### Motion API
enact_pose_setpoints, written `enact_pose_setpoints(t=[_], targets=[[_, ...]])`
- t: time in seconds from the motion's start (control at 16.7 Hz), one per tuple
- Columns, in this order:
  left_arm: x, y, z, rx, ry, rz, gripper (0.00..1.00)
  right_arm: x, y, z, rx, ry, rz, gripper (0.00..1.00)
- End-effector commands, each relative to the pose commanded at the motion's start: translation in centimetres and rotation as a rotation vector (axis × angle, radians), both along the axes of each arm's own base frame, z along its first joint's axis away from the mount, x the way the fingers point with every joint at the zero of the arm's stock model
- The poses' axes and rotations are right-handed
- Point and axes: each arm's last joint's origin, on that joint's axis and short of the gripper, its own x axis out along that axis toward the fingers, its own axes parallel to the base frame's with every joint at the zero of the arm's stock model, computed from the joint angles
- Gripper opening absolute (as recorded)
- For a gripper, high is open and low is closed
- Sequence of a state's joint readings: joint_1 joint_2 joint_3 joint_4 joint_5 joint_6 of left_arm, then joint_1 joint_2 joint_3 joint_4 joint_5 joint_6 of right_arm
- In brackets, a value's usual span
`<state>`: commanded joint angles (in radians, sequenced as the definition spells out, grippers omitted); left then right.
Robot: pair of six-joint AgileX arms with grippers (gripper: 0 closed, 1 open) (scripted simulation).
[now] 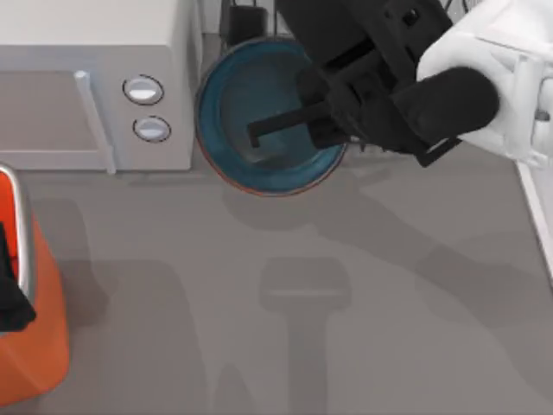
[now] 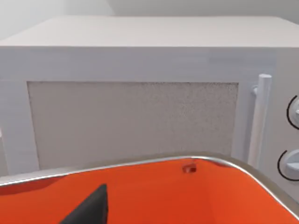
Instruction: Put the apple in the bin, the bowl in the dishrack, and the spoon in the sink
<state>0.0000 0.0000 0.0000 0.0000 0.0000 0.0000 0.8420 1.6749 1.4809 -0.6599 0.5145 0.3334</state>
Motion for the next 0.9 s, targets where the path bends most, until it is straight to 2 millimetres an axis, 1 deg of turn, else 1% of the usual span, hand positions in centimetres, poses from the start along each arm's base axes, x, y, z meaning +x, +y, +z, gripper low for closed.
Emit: enact_pose_setpoints(t=[0.12,0.24,0.36,0.48,0.6,0.66,0.9], targets=[[0.0,0.0,0.0,0.000,0.000,0.000,1.00,-1.2,0.9,2.5,0.032,-0.211,-0.004,0.00],[0.0,0.0,0.0,0.000,0.000,0.000,1.00,-2.7,1.2,5.2,0.081,-0.399,-0.042,0.00],[0.0,0.0,0.0,0.000,0.000,0.000,1.00,-4.3,1.0,7.9,0.135,-0.545,-0.101,0.00],[0.0,0.0,0.0,0.000,0.000,0.000,1.00,-5.8,0.5,10.0,0.183,-0.640,-0.161,0.00],[0.0,0.0,0.0,0.000,0.000,0.000,1.00,-6.8,-0.1,11.3,0.214,-0.688,-0.200,0.00],[0.0,0.0,0.0,0.000,0.000,0.000,1.00,-7.1,-0.2,11.6,0.222,-0.698,-0.208,0.00],[0.0,0.0,0.0,0.000,0.000,0.000,1.00,-6.9,-0.3,11.6,0.222,-0.699,-0.214,0.00]])
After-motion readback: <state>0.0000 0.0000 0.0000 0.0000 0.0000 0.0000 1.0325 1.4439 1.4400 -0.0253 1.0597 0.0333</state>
